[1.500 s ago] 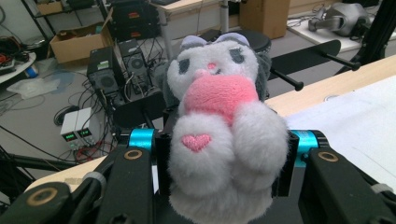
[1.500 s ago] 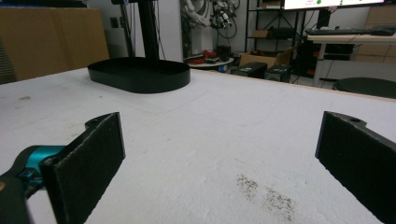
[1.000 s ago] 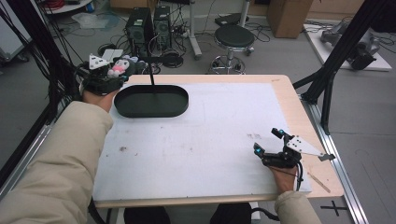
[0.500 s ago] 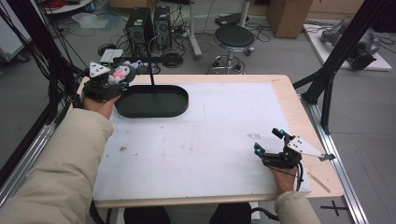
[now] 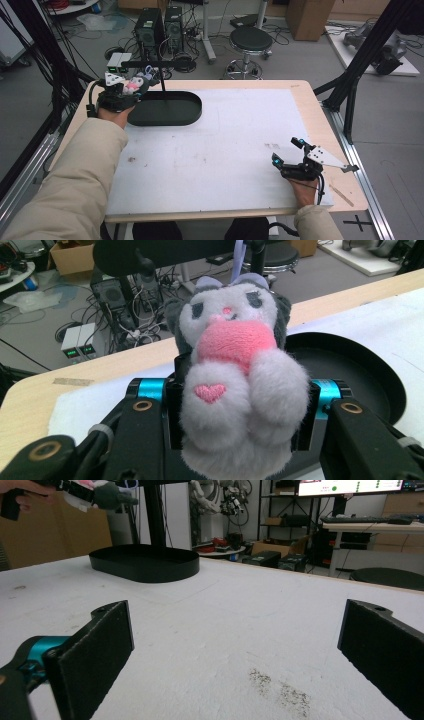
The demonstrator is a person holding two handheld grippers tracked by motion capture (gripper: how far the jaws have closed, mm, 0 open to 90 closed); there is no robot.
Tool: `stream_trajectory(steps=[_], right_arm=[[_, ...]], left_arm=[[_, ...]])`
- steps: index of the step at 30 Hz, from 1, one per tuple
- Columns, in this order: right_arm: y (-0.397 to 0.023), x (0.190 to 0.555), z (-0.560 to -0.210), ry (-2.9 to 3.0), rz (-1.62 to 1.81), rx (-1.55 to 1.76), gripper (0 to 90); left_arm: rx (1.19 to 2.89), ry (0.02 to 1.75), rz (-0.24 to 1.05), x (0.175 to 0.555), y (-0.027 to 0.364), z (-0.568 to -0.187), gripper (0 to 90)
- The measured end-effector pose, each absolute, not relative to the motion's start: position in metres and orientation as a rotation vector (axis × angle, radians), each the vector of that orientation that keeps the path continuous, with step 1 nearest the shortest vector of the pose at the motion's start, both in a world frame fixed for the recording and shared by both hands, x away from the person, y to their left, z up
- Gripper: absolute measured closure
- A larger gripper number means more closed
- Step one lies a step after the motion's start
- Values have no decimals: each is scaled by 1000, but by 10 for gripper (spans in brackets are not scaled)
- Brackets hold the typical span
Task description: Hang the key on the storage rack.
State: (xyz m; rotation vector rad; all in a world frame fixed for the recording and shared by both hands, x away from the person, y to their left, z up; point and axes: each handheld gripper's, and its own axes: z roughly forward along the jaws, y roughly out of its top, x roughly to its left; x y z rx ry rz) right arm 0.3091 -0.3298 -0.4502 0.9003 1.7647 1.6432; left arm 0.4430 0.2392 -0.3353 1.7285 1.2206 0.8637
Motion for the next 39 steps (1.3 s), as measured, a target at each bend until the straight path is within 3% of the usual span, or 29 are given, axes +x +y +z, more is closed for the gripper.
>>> stream_trajectory(steps=[14,18,20,25,31,39], right_arm=[[-330,309,-450,1762,1636,899,5],[-330,309,-451,1758,1642,907,5],[-330,309,-451,1758,1642,917,5],[-329,309,-451,1766,1629,903,5],[-330,310,-451,1761,1634,904,5],[-329,309,-451,1765,1635,901,5]], left_arm=[[1693,1295,845,462,238,-347,561],[1670,1278,823,462,240,-347,524],[1677,1250,826,459,243,-348,491],[1599,1160,769,449,259,-348,254],[1553,1083,740,419,280,-353,42],[1529,842,684,360,295,-379,17]])
